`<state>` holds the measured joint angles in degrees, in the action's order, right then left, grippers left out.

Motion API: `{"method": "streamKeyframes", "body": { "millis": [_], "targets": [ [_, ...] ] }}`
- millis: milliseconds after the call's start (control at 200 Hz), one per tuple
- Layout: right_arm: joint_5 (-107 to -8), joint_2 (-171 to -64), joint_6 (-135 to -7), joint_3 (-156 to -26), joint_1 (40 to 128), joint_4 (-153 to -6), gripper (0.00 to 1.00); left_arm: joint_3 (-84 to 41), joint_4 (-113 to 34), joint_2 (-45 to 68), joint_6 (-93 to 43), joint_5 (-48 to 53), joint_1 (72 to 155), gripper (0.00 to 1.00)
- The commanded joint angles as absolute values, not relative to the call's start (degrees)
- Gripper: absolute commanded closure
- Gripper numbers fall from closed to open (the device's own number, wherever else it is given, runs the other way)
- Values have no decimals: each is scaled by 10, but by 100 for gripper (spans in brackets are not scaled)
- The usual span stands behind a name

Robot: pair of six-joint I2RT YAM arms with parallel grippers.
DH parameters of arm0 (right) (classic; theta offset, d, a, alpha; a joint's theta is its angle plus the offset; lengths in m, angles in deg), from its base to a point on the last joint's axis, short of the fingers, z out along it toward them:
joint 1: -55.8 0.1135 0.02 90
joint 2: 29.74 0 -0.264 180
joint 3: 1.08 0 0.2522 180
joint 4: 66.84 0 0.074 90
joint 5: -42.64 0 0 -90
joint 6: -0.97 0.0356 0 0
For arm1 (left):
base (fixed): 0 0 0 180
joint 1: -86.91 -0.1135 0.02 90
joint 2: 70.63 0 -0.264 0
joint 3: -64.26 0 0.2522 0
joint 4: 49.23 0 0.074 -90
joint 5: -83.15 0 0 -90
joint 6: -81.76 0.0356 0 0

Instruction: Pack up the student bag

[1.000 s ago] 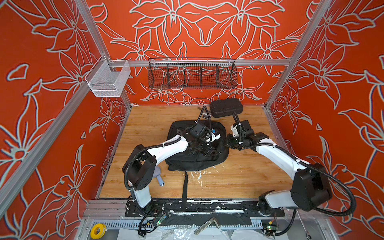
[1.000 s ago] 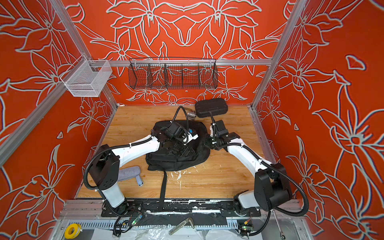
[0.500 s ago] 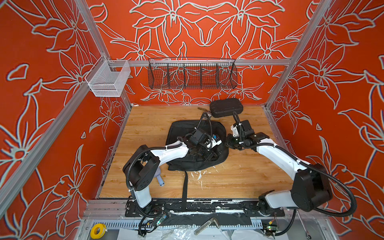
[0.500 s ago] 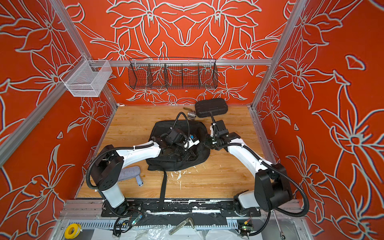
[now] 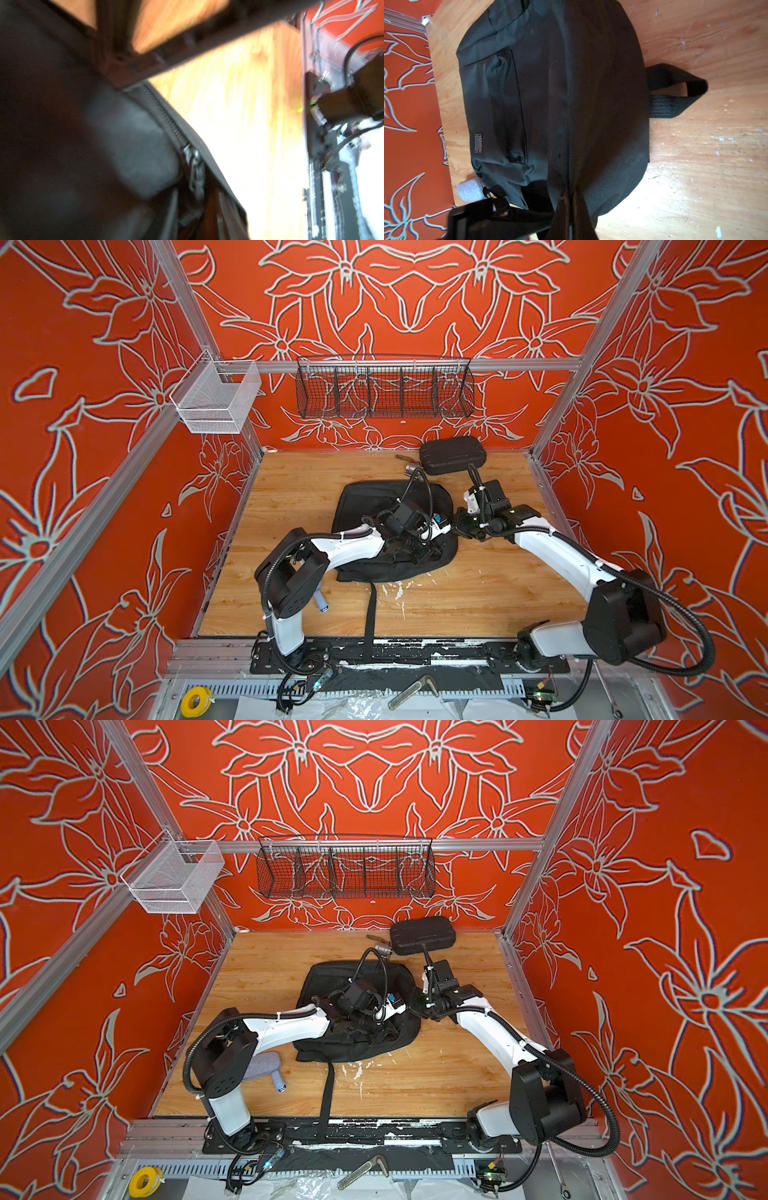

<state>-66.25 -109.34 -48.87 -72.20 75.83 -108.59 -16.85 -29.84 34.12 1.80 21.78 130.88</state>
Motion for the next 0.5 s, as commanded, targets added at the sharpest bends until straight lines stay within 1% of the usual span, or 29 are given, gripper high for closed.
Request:
{"method": "streamKeyframes", "body": {
  "millis": [0,95,150,290,495],
  "targets": [
    [-655,-1076,-469,-734,760,-1075,100,-190,-266,358,26,217,1313,84],
    [-647,-1070,-465,-726,760,-1065,100,-189,-251,352,33,209,1313,97],
    [-639,-1070,-464,-725,760,-1066,100,-189,-239,347,34,205,1313,100],
    [-605,-1065,-461,-714,757,-1059,100,-185,-182,312,43,191,1314,100],
    [-565,-1039,-423,-682,734,-1003,100,-152,-79,245,89,156,1316,100]
  ]
}}
